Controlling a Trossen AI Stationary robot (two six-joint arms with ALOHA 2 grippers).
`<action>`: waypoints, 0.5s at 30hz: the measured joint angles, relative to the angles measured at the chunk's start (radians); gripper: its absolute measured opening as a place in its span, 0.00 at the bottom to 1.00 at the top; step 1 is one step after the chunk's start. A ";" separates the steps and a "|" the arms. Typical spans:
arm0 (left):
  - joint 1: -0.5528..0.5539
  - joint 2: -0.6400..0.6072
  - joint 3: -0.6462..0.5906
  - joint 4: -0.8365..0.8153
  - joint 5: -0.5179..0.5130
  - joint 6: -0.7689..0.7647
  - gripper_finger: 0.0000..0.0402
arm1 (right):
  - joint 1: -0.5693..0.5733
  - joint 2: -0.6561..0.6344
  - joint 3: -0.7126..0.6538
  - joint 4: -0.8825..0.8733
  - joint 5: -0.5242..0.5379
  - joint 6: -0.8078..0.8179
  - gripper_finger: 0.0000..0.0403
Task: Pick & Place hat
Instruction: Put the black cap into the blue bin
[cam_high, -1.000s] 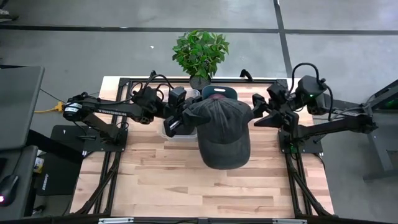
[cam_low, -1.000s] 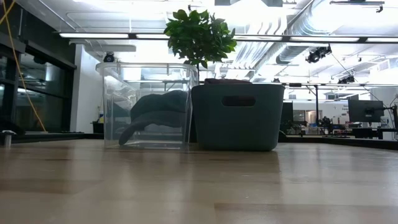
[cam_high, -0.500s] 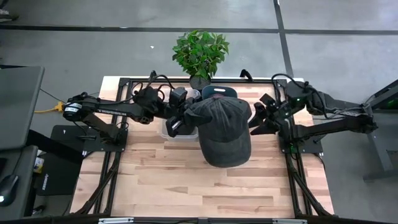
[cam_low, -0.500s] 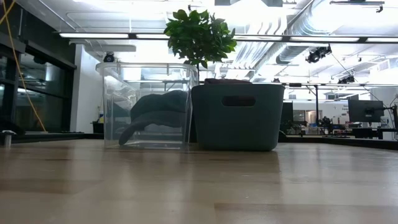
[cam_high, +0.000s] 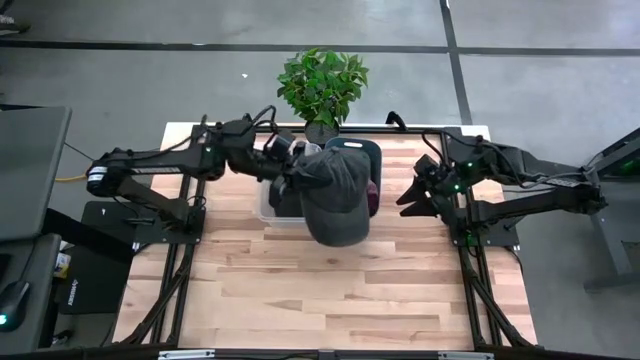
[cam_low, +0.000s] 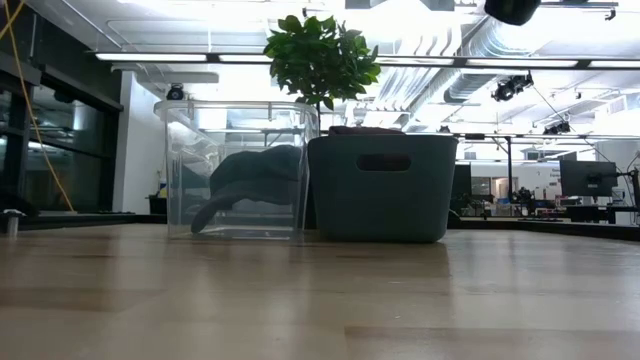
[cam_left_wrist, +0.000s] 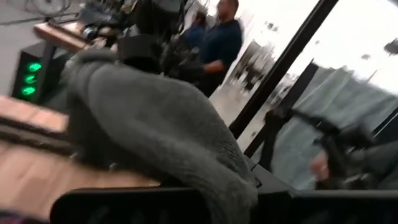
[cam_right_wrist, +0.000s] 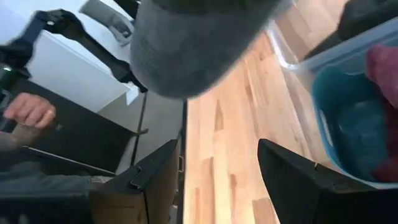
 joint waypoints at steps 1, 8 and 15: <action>0.005 -0.009 0.006 -0.044 0.000 0.029 0.00 | 0.000 0.000 0.000 -0.007 0.007 0.000 0.53; 0.008 -0.023 0.018 -0.243 -0.031 0.155 0.00 | 0.000 0.000 0.000 -0.018 0.039 -0.007 0.53; 0.126 -0.046 0.019 -0.403 0.069 0.148 0.00 | 0.000 0.000 0.000 -0.016 0.072 0.001 0.53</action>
